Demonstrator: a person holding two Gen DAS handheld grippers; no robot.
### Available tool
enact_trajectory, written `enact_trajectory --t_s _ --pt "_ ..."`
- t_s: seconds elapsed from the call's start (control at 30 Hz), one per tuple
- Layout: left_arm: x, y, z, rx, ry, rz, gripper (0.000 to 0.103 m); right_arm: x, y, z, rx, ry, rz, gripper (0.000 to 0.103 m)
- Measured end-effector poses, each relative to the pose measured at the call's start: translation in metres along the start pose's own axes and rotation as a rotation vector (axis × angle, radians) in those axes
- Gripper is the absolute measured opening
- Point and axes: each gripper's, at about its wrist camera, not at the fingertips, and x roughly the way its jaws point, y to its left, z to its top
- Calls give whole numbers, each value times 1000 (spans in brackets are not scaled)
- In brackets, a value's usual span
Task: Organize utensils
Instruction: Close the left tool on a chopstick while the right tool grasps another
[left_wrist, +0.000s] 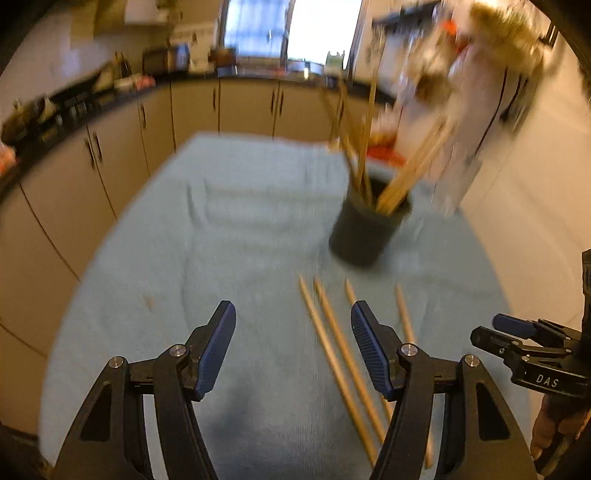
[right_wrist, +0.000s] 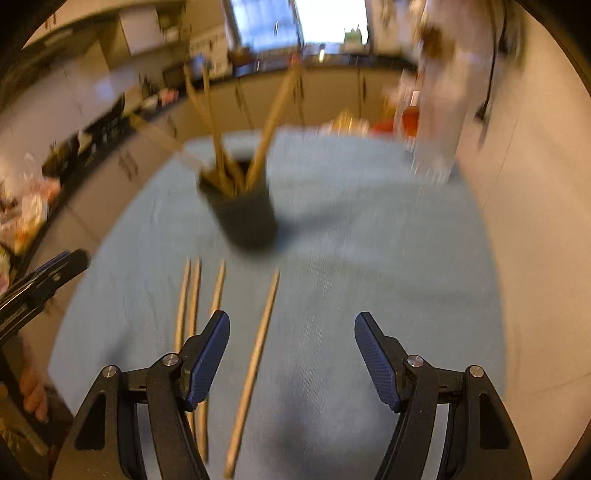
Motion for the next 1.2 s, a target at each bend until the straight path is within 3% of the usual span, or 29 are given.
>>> enact_trajectory --t_s 0.07,0.2,0.4,0.53,0.67,0.7,0.93,1.1,1.2 --pt "22 -3 -11 5 62 -3 55 19 -2 -11 14 37 16 55" --pt "56 -16 -23 45 159 -4 34 49 2 -23 19 58 26 52" --pt "76 -36 -26 86 169 35 29 70 22 -16 -43 36 -28 52" --pt "77 -47 -25 137 149 94 12 77 33 -16 -107 -1 -104 43" --pt "72 -33 -23 133 158 68 7 74 27 -17 -109 -11 -133 16" --pt "71 -29 -23 136 160 69 7 73 23 -18 -100 -7 -140 15" --pt "55 7 -31 140 217 36 7 50 -17 -39 -55 18 -168 14" --pt "59 9 -23 156 283 23 8 42 -47 -39 34 57 -97 16" --pt "67 5 -15 184 298 52 8 44 -51 -33 65 75 -83 17"
